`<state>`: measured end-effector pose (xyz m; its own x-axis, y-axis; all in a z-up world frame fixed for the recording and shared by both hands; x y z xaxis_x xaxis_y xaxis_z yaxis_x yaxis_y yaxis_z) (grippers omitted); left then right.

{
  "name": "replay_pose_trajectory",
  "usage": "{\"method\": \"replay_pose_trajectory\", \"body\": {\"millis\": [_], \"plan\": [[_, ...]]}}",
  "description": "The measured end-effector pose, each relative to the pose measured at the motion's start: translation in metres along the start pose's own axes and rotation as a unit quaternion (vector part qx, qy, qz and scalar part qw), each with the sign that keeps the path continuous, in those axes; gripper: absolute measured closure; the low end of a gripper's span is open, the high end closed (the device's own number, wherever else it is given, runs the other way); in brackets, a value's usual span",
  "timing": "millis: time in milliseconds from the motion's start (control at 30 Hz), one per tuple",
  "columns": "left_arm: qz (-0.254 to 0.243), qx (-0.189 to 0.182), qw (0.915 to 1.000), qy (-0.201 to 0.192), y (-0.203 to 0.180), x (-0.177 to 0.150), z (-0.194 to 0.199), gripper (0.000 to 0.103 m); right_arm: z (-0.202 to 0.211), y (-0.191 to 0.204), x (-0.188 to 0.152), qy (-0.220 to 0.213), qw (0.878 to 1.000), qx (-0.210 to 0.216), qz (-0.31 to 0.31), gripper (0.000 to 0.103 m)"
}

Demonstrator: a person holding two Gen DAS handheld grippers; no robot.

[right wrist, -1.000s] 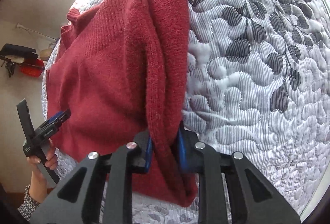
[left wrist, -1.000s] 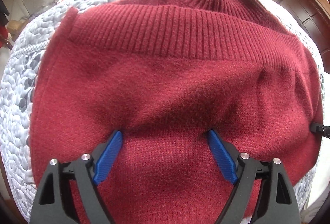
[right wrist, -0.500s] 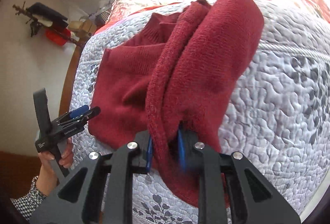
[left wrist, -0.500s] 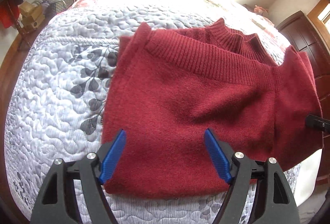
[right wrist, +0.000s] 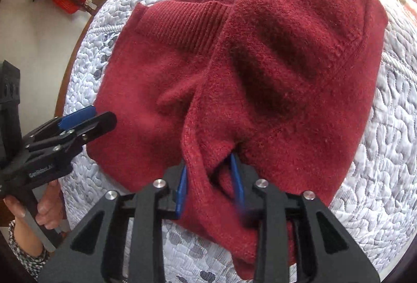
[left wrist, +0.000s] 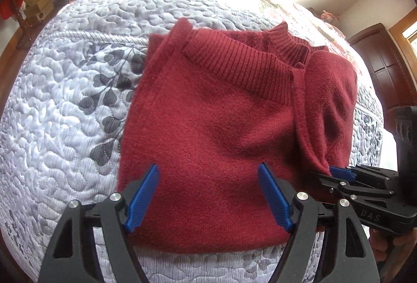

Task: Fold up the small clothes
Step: 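Grasp the sweater side with the right tool and fold it across the body, then grasp the other sweater side with the left tool and fold it over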

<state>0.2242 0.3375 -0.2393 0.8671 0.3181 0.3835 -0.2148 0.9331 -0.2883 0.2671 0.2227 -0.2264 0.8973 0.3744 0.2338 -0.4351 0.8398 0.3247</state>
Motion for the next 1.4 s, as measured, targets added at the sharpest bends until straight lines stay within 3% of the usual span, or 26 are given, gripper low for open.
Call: {"method": "replay_pose_trajectory", "body": {"millis": [67,233,433,600,767,867,933,1100,1400], "plan": [[0.003,-0.014,0.9999,0.003,-0.009,0.003,-0.003,0.025,0.01,0.004,0.0,-0.004,0.999,0.033,-0.007,0.058],[0.008,-0.056,0.9983,0.014,-0.038,0.012,-0.01,0.025,0.063,0.004,-0.001,-0.039,0.995,0.096,-0.017,0.053],[-0.003,-0.101,0.9937,0.049,-0.081,0.01,-0.03,0.025,0.113,-0.051,-0.01,-0.079,0.995,0.05,-0.043,0.053],[-0.003,-0.113,0.9912,0.068,-0.104,0.001,-0.049,0.025,0.11,-0.103,-0.031,-0.077,0.993,0.016,-0.084,0.052],[-0.001,-0.121,0.9899,0.073,-0.119,0.0,-0.06,0.027,0.091,-0.127,-0.052,-0.066,0.992,0.007,-0.106,0.054],[-0.001,-0.124,0.9892,0.078,-0.126,0.0,-0.065,0.039,0.079,-0.135,-0.063,-0.058,0.991,0.003,-0.117,0.054],[-0.002,-0.133,0.988,0.079,-0.133,0.0,-0.067,0.055,0.072,-0.139,-0.07,-0.053,0.991,0.0,-0.122,0.054],[-0.006,-0.133,0.9895,0.055,-0.145,0.007,-0.064,0.081,0.058,-0.141,-0.081,-0.042,0.99,-0.002,-0.132,0.054],[-0.019,-0.159,0.987,-0.006,-0.143,0.021,-0.019,0.087,0.054,-0.142,-0.089,-0.035,0.99,-0.005,-0.136,0.054]]}}
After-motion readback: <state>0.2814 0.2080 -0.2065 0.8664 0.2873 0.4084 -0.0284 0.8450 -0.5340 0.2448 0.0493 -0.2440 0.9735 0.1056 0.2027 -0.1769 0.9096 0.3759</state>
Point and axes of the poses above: each gripper's, at about its wrist camera, not at the fingertips, and z roughly against the way its jaws point, y to its left, x to its top, the point moved 9 cm from there along -z, roughly the way its jaws point, and after that the axes turned 6 degrees about -y, right-handed, at the moved point
